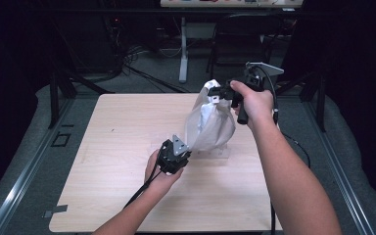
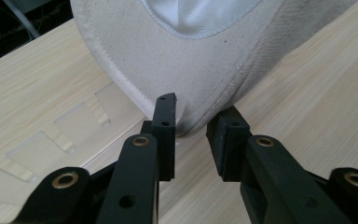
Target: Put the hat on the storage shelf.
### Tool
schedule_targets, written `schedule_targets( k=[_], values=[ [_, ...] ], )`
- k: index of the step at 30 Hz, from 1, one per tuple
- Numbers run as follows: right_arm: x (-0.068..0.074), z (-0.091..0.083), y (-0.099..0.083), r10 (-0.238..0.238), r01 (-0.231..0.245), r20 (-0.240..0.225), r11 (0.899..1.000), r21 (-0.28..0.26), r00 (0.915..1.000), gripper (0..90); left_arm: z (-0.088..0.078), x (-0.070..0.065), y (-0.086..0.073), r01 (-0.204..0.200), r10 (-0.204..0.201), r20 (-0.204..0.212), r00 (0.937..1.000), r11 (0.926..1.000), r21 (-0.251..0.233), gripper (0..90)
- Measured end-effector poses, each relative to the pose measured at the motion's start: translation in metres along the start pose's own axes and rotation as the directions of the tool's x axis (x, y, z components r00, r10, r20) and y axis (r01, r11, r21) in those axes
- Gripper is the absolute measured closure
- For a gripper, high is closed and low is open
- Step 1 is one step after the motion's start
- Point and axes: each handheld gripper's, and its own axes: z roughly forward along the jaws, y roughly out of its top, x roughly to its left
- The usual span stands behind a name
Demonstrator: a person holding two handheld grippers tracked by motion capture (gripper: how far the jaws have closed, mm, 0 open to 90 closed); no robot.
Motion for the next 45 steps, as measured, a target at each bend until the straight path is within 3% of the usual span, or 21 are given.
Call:
schedule_targets(
  k=[11,14,17,20,35,37,40,42,45],
  values=[
    [0.004,0.001,-0.001,-0.004,0.004,-0.023,1.000,0.008,0.9997,81.7,0.001,0.013,-0.002,0.044,-0.039,0.099,0.9943,0.9980,-0.045,77.6],
    [0.005,0.001,-0.001,-0.008,0.009,-0.028,1.000,0.009,0.9996,81.7,0.001,0.015,-0.002,0.067,-0.059,0.145,0.9877,0.9961,-0.057,78.7],
    [0.005,0.003,-0.001,-0.010,0.010,-0.025,1.000,0.009,0.9996,81.7,0.002,0.018,-0.004,0.076,-0.065,0.164,0.9843,0.9951,-0.062,79.0],
    [0.004,0.005,-0.001,-0.009,0.010,-0.030,1.000,0.012,0.9995,81.7,0.003,0.022,-0.008,0.112,-0.096,0.181,0.9788,0.9903,-0.081,79.0],
    [0.008,0.022,-0.003,-0.015,0.016,-0.039,0.999,0.041,0.9991,81.6,-0.002,0.028,-0.019,0.143,-0.123,0.196,0.9729,0.9854,-0.092,79.4],
    [0.008,0.022,-0.003,-0.021,0.023,-0.038,0.999,0.046,0.9990,81.5,0.000,0.026,-0.020,0.160,-0.138,0.189,0.9722,0.9816,-0.105,79.3],
    [0.008,0.024,-0.002,-0.026,0.027,-0.022,0.998,0.051,0.9994,81.5,0.003,0.020,-0.024,0.160,-0.142,0.168,0.9755,0.9822,-0.098,79.3],
    [0.007,0.026,-0.002,-0.029,0.030,-0.017,0.998,0.059,0.9994,81.4,0.004,0.019,-0.026,0.184,-0.164,0.166,0.9723,0.9769,-0.109,79.2],
    [0.007,0.028,-0.003,-0.031,0.032,-0.012,0.997,0.065,0.9994,81.2,0.003,0.019,-0.027,0.176,-0.159,0.158,0.9745,0.9793,-0.100,79.1]
  ],
)
